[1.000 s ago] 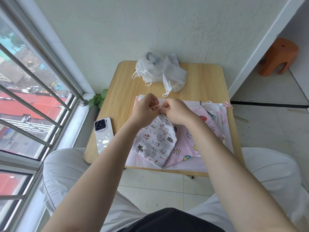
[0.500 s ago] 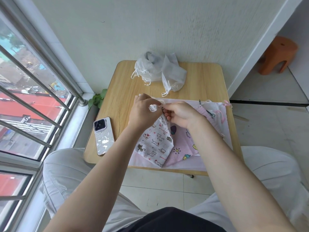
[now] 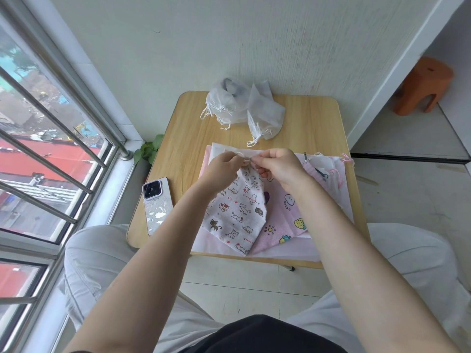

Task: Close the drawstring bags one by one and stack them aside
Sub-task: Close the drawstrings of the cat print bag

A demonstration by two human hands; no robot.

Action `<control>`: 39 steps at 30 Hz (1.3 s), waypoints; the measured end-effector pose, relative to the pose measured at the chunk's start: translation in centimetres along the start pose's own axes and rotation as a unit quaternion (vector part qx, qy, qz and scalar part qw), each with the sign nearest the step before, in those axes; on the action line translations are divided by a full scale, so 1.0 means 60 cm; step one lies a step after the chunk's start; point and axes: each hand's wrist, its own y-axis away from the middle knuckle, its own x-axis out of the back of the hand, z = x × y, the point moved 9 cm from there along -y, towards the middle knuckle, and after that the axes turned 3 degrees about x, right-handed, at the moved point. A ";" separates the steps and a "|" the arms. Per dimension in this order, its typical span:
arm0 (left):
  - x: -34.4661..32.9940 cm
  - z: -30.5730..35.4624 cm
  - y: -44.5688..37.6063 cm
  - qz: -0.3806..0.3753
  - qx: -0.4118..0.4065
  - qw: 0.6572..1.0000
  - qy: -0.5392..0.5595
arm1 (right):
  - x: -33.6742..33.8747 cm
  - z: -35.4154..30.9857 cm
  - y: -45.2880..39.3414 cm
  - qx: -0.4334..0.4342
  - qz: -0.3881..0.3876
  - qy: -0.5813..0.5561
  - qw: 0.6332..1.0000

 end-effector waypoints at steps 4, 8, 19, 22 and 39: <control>0.003 0.008 0.009 -0.028 -0.038 0.990 -0.130 | 0.025 0.007 -0.006 0.026 0.056 0.025 0.998; -0.003 0.018 0.014 -0.053 -0.085 0.947 -0.307 | 0.044 0.008 -0.008 0.051 0.121 0.059 0.990; -0.002 0.106 -0.035 -0.050 -0.203 0.904 -0.372 | 0.050 -0.075 -0.016 0.061 0.035 0.070 0.995; -0.021 0.139 -0.059 -0.044 -0.208 0.880 -0.424 | 0.049 -0.108 -0.026 0.079 0.024 0.097 0.992; 0.138 0.122 -0.243 0.073 0.090 0.920 0.375 | 0.003 -0.345 -0.221 0.199 0.103 0.425 0.877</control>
